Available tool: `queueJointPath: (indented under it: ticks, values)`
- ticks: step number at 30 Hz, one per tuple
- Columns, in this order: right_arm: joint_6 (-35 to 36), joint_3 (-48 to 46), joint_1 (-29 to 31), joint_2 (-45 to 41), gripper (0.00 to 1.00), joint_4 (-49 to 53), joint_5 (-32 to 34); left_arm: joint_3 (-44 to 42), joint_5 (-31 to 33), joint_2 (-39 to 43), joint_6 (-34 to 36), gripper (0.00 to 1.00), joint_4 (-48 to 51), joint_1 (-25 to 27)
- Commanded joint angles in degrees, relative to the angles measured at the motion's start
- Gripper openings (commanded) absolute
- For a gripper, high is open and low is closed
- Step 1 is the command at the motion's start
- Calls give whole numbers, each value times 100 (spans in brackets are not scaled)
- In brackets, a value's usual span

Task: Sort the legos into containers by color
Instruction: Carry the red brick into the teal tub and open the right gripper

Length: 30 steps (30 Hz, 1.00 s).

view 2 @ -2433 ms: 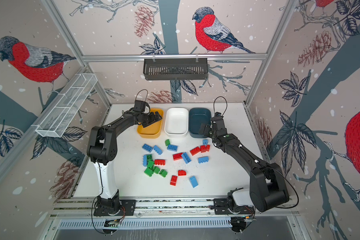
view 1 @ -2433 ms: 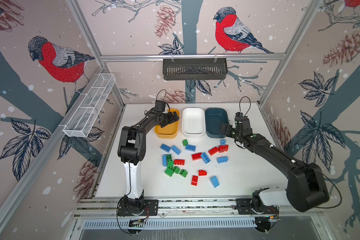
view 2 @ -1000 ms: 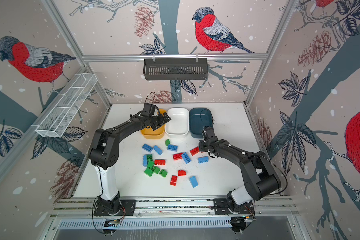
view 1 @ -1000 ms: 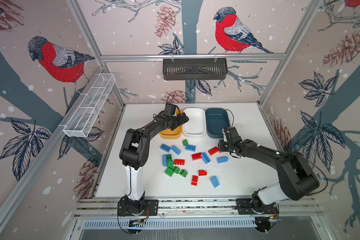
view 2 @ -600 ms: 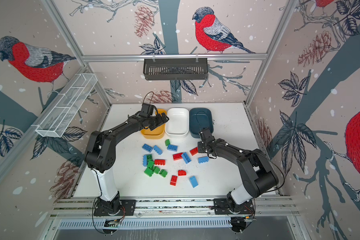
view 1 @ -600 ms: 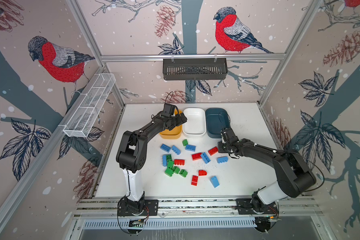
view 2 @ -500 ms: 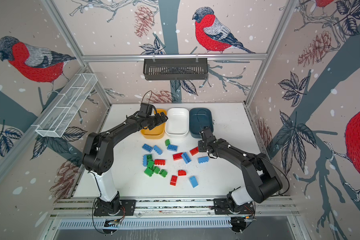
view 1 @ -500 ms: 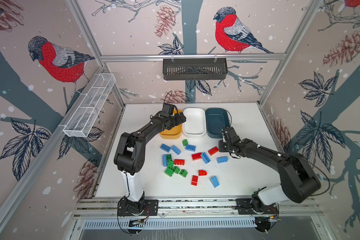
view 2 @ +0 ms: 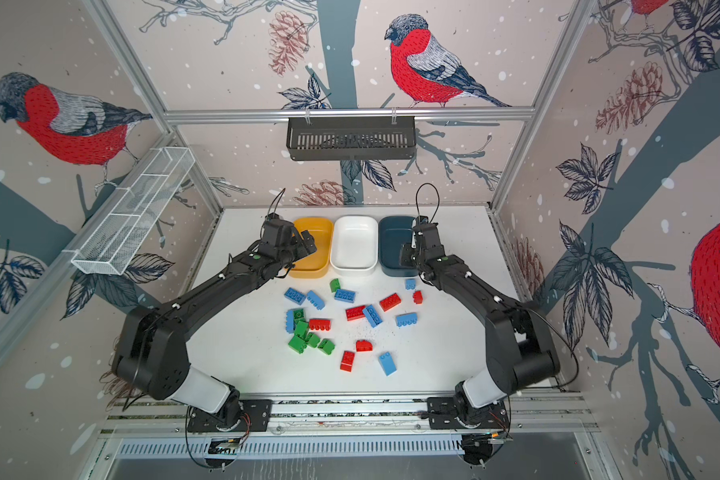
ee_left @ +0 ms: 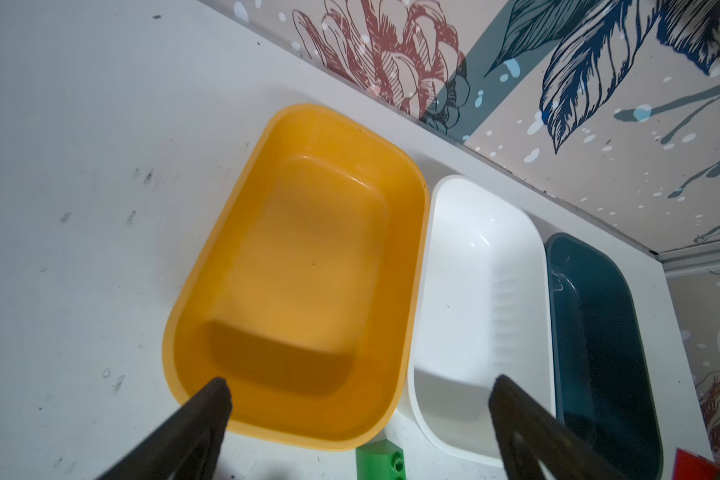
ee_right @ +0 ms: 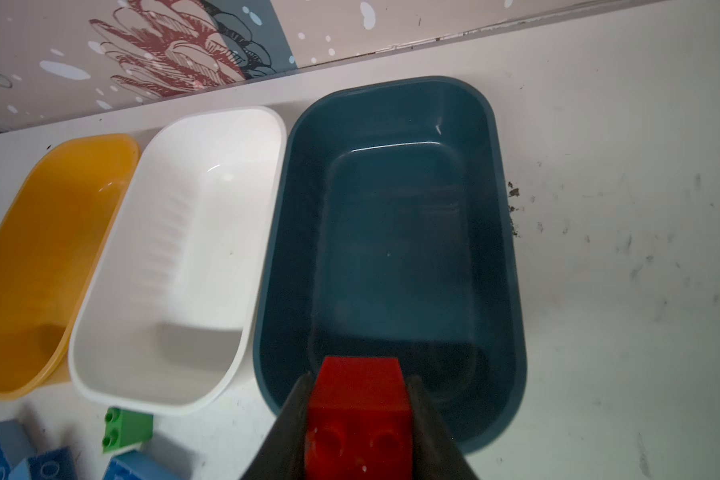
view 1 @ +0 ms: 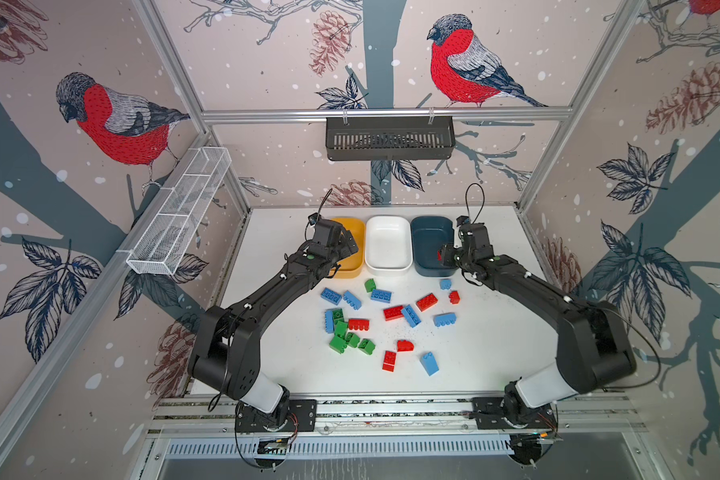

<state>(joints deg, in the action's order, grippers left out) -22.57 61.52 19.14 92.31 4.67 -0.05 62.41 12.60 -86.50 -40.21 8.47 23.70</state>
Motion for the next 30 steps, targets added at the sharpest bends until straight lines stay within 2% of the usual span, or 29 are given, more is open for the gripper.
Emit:
queueJointPath:
  ticks: [1,7,9,12,17,20,24,27,30]
  values:
    - [-19,629,-15,667,28,25,66,-237,489,213,167,97,-345,-6]
    - [-21,1902,1,1987,32,472,412,-208,403,390,346,97,192,37]
    - [-55,2206,53,2220,33,620,548,-306,391,470,351,97,236,116]
    - [-45,2413,188,2282,42,739,783,-475,493,555,292,97,300,275]
    - [-50,2224,391,1892,62,817,1072,-491,911,551,125,97,520,760]
    - [-31,1834,554,1430,66,770,1139,-493,946,555,-63,97,441,919]
    - [106,1075,842,589,71,749,1126,-688,652,602,-304,97,273,921]
    - [157,434,1010,-66,75,760,1163,-942,364,721,-267,97,-215,917]
    - [256,-163,1129,-640,77,822,784,-1030,245,749,-220,97,-433,925]
